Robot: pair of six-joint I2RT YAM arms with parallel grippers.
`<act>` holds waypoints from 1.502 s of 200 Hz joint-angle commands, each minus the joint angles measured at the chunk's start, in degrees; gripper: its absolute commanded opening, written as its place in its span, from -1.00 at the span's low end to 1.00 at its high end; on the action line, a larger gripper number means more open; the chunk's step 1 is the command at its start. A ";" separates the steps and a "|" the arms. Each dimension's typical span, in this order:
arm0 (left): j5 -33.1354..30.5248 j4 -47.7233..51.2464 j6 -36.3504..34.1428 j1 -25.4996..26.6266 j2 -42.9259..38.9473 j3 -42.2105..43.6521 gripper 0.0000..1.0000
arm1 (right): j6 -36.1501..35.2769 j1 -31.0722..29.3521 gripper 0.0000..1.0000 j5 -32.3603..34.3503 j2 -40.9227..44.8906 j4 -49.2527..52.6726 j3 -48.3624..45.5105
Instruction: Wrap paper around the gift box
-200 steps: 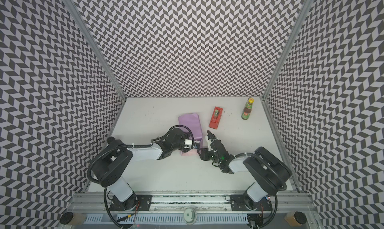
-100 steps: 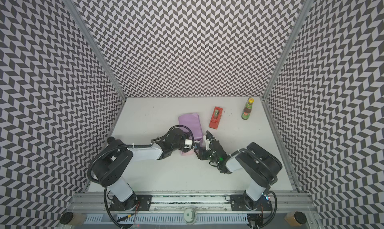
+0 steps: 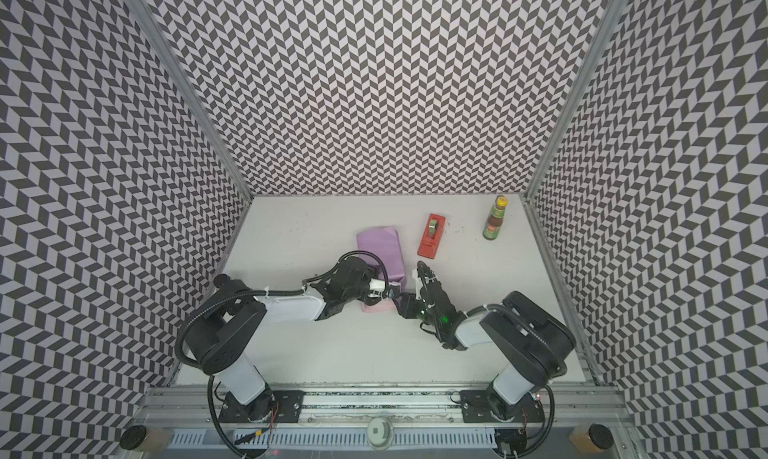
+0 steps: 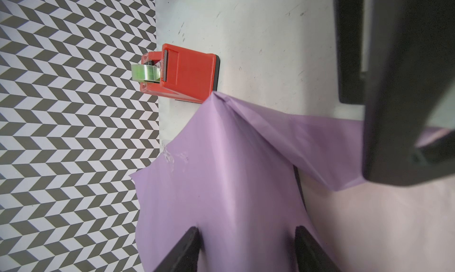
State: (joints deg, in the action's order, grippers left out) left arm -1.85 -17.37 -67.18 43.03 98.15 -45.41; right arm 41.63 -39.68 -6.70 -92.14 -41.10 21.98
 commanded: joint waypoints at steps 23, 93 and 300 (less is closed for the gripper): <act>3.50 5.24 0.47 1.18 2.57 1.90 0.25 | 2.62 -0.40 -0.10 1.25 -0.71 -1.18 2.86; 3.52 5.06 0.64 1.18 2.75 1.79 0.24 | 5.16 -0.39 -0.21 2.74 -4.97 -0.21 6.91; 3.23 4.97 1.00 1.62 3.72 1.48 0.24 | 7.38 0.22 -0.31 -1.69 -8.11 -15.16 4.56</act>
State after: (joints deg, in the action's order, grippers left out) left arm -1.61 -18.92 -65.47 43.13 98.87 -45.43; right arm 48.90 -38.98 -7.40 -101.32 -47.48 26.79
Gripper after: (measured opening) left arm 0.619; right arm 0.346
